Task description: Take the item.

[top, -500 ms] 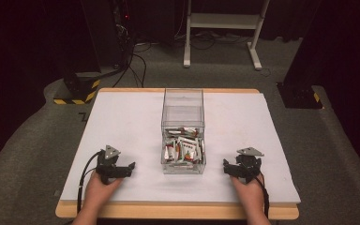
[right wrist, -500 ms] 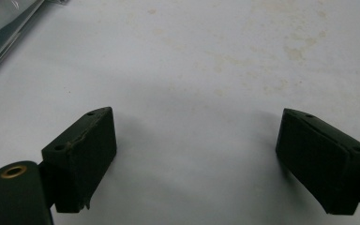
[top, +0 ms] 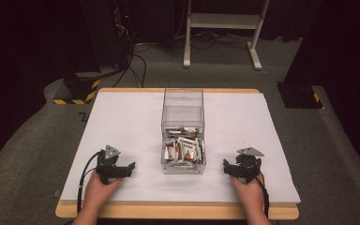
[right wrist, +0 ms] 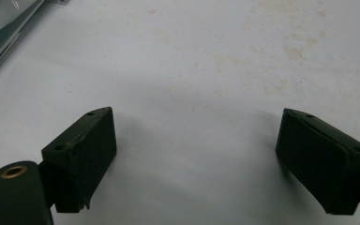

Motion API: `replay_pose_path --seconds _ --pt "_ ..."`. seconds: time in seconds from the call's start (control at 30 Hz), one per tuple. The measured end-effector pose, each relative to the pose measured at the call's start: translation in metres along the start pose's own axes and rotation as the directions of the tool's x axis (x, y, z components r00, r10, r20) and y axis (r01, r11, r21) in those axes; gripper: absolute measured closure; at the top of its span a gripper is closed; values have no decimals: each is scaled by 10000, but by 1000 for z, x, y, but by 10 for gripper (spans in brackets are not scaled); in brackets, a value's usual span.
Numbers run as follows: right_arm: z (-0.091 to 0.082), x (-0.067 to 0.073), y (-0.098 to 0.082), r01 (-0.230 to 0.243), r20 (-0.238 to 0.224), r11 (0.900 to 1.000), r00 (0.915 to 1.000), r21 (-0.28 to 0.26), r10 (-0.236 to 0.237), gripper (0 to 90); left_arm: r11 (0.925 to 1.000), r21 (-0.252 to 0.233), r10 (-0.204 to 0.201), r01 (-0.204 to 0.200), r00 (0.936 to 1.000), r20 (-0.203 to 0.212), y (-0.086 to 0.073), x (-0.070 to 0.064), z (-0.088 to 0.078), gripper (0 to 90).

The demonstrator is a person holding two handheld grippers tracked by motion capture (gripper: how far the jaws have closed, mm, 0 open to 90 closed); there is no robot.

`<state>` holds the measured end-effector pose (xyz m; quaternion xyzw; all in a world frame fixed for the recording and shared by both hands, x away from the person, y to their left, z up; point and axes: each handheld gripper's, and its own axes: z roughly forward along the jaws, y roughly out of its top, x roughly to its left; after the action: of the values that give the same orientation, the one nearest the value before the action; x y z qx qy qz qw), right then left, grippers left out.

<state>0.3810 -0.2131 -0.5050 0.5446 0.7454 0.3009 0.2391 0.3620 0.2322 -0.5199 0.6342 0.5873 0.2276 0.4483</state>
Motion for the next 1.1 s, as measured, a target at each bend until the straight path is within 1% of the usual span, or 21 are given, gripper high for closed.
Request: replay_pose_path --seconds 0.23,0.57,0.67,0.8,0.87,1.07,1.1 --pt "0 0 0 -21 -6 10000 10000 17 21 125 10000 12 13 -13 10000 3 0 0 0 87" --pt "-3 0 2 116 28 9999 9999 48 -116 129 10000 1 -7 7 10000 3 0 0 0 87" --pt "-5 0 2 151 -45 9998 9999 -163 -152 129 10000 11 8 -8 10000 3 0 0 0 87" --pt "-8 2 3 276 -88 9993 9996 -246 -278 131 10000 6 9 -9 10000 4 0 0 0 87" --pt "-11 2 4 247 -201 9990 9995 -376 -255 136 10000 12 12 -12 10000 3 0 0 0 87" --pt "-18 5 7 566 -421 9950 9973 -825 -602 150 10000 1 -1 1 10000 3 0 0 0 87" --pt "-19 6 8 554 -466 9946 9971 -874 -596 150 10000 11 9 -9 10000 2 0 0 0 87"
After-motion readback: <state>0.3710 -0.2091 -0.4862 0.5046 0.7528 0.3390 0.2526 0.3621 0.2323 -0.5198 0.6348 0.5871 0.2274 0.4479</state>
